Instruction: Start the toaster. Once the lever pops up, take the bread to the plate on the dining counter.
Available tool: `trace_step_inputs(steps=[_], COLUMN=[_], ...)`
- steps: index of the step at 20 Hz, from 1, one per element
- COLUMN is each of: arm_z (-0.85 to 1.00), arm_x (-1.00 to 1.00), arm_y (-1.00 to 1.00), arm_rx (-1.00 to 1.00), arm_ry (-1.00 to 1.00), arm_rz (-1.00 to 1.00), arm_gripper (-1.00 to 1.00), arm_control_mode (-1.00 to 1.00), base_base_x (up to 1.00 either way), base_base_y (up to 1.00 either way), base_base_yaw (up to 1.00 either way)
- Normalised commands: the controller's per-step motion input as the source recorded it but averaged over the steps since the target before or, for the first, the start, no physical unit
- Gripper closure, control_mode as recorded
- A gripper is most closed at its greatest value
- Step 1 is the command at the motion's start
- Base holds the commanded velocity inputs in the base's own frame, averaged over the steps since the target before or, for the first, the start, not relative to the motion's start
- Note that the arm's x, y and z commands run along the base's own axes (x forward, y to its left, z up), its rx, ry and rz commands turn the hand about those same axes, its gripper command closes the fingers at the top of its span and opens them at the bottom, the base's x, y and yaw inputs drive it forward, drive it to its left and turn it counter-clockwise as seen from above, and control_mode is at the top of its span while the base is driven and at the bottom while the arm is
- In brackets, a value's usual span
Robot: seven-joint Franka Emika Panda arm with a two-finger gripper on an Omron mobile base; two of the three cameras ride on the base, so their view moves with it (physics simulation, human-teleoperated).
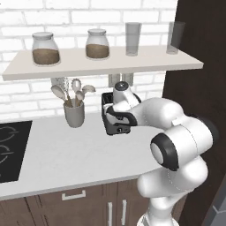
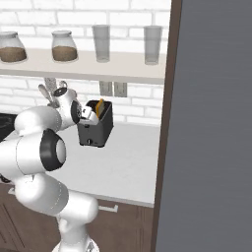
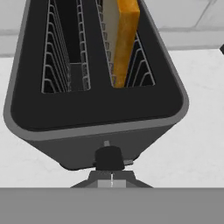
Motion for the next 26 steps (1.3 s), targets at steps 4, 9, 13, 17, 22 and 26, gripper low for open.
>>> trace_step_inputs(steps=[4,9,13,17,22,26], arm_z=[-0.01,-0.08,-0.16,-0.28,-0.35,-0.49], arm_x=[0.16,0.21,0.11,0.00,0.00,0.00], arm_y=[0.00,0.00,0.00,0.00,0.00,0.00], arm_rx=[0.00,0.00,0.00,0.00,0.00,0.00], arm_ry=[0.00,0.00,0.00,0.01,0.04,0.03], arm_rz=[0.00,0.00,0.00,0.00,0.00,0.00], arm_gripper=[1.00,1.00,1.00,1.00,1.00,1.00], arm_control_mode=[-1.00,-1.00,-1.00,-1.00,-1.00,-1.00], base_base_x=[0.00,0.00,0.00,0.00,0.00,0.00], base_base_y=[0.00,0.00,0.00,0.00,0.00,0.00], base_base_yaw=[0.00,0.00,0.00,0.00,0.00,0.00])
